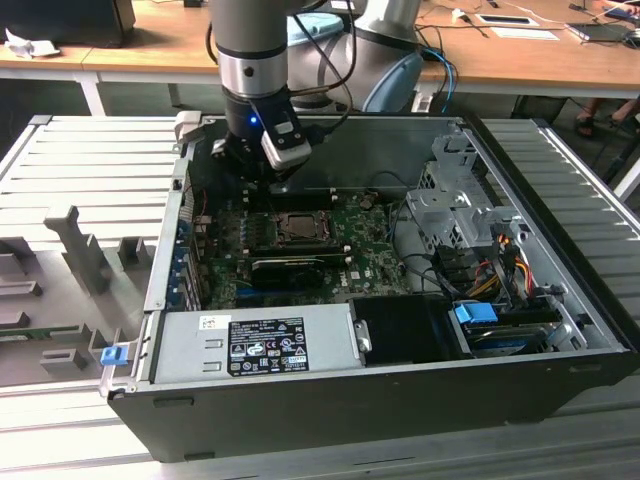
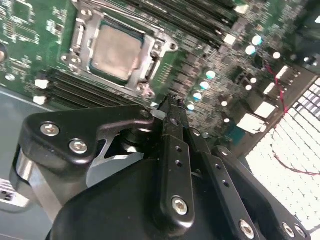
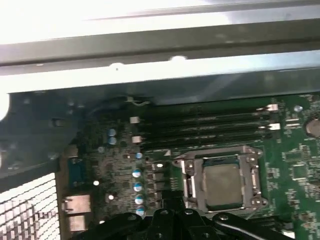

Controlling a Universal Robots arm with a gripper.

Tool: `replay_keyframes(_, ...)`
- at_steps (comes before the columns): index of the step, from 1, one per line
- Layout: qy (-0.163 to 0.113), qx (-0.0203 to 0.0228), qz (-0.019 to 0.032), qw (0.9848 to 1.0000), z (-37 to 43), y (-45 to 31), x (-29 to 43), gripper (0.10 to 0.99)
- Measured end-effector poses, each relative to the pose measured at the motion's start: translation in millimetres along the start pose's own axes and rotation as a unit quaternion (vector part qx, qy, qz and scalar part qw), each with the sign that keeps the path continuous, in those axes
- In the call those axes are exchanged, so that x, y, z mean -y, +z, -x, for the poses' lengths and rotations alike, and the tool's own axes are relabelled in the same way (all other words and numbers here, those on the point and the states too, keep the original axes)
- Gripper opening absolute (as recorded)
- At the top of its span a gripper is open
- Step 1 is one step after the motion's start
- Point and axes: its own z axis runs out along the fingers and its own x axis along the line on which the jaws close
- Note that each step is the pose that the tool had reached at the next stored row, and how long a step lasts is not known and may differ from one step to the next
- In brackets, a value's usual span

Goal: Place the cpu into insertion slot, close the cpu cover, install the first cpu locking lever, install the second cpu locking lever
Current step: 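Install the first cpu locking lever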

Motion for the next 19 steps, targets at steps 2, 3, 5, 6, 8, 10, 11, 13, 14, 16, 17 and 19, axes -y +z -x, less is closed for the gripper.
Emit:
replay_keyframes(2, -0.001, -0.0003, 0.0025, 1.0, -5.7, 0.1, -0.6, 0.106)
replay_keyframes(3, -0.003, -0.0004, 0.0043, 1.0, -7.5, 0.1, -1.2, 0.106)
replay_keyframes(5, -0.004, -0.0006, 0.0052, 1.0, -8.8, 0.1, -2.6, 0.106)
replay_keyframes(6, -0.006, -0.0008, 0.0052, 1.0, -9.2, 0.1, -3.5, 0.106)
replay_keyframes(8, -0.015, -0.0013, 0.0055, 0.9999, -10.3, 0.4, -8.8, 0.106)
replay_keyframes(10, -0.022, -0.0018, 0.0062, 0.9997, -12.3, 0.8, -12.2, 0.106)
replay_keyframes(11, -0.024, -0.0019, 0.0068, 0.9997, -12.6, 1.0, -13.2, 0.106)
replay_keyframes(13, -0.027, -0.0022, 0.0084, 0.9996, -13.1, 1.4, -15.6, 0.106)
replay_keyframes(14, -0.028, -0.0023, 0.0094, 0.9996, -13.3, 1.6, -16.6, 0.106)
replay_keyframes(16, -0.031, -0.0027, 0.0117, 0.9994, -13.6, 2.0, -18.8, 0.106)
replay_keyframes(17, -0.033, -0.0028, 0.012, 0.9994, -13.5, 2.1, -19.2, 0.106)
replay_keyframes(19, -0.034, -0.0034, 0.012, 0.9993, -11.4, 2.2, -20.0, 0.106)
